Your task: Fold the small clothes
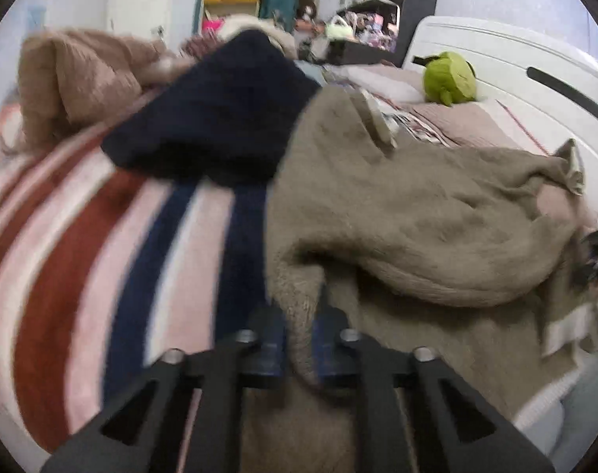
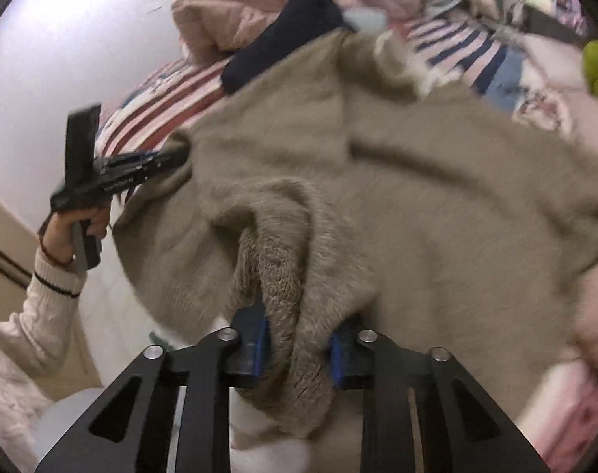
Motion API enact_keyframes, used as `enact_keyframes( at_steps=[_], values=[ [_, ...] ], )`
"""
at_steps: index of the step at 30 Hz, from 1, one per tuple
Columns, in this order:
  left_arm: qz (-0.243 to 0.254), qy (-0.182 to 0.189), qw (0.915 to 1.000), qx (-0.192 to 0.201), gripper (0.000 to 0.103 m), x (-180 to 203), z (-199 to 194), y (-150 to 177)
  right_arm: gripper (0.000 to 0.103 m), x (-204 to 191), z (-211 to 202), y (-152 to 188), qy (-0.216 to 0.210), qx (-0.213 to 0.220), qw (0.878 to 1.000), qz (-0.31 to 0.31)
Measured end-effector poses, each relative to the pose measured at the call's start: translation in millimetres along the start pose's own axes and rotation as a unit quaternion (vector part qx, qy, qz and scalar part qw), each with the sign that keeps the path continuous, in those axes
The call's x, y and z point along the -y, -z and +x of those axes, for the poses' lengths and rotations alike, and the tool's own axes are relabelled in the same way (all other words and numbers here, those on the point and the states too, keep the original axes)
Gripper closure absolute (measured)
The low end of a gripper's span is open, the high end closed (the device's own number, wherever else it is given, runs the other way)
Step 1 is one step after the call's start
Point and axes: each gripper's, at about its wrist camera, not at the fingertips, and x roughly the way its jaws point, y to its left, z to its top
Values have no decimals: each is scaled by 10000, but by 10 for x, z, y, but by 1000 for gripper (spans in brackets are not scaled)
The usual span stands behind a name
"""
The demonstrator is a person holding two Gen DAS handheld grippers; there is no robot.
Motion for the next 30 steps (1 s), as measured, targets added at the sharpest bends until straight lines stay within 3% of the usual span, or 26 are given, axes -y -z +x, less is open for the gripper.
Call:
enact_keyframes(
  at_steps=[3,5,6,8,9,10,12,14,16,18,21,22,23,24,25,27,30],
  values=[
    [78,-500,9980,384,98,-37,-80,-161,86,125,-341,-166,352,-46,9993,-88],
    [96,-609,9970,478,97,-93,-113,-224,85,215,-446,-203,627,-268,9975,-171],
    [98,-672,9966,469,96,-125,-95,-226,82,277,-431,-181,634,-513,9965,-156],
    [101,-769,9964,337,92,-151,-17,-176,57,373,-287,-89,602,-902,9941,17],
    [75,-720,9971,228,91,-156,24,-134,44,446,-204,2,609,-1117,9918,138],
    [46,-552,9984,82,87,-165,49,-76,43,499,-107,93,676,-1285,9892,199],
    [-52,-141,9999,-1,66,-214,-25,37,43,527,-5,232,650,-1431,9872,281],
    [-162,82,9998,92,54,-264,-153,69,41,569,-132,288,330,-1117,9920,490],
    [-315,259,9987,314,51,-313,-371,69,28,606,-310,306,186,-708,9951,660],
    [-502,362,9965,556,46,-342,-541,46,26,716,-440,336,48,-337,9955,890],
    [-711,643,9921,813,46,-270,-687,3,26,878,-199,385,301,-556,9913,1156],
    [-711,658,9918,832,46,-226,-719,-3,35,908,-67,416,287,-610,9900,1242],
    [-705,652,9918,839,46,-191,-727,-11,49,962,20,451,202,-550,9891,1348],
    [-684,648,9920,840,46,-148,-755,-11,82,967,36,460,-46,-383,9890,1430],
    [-646,668,9921,848,46,-114,-787,-14,92,968,-10,454,-265,-214,9885,1470],
    [-602,731,9915,896,46,-49,-882,-19,95,875,-213,458,-319,158,9908,1306],
    [-592,805,9904,960,46,58,-976,-40,96,772,-460,491,-669,209,9900,1227]
  ],
)
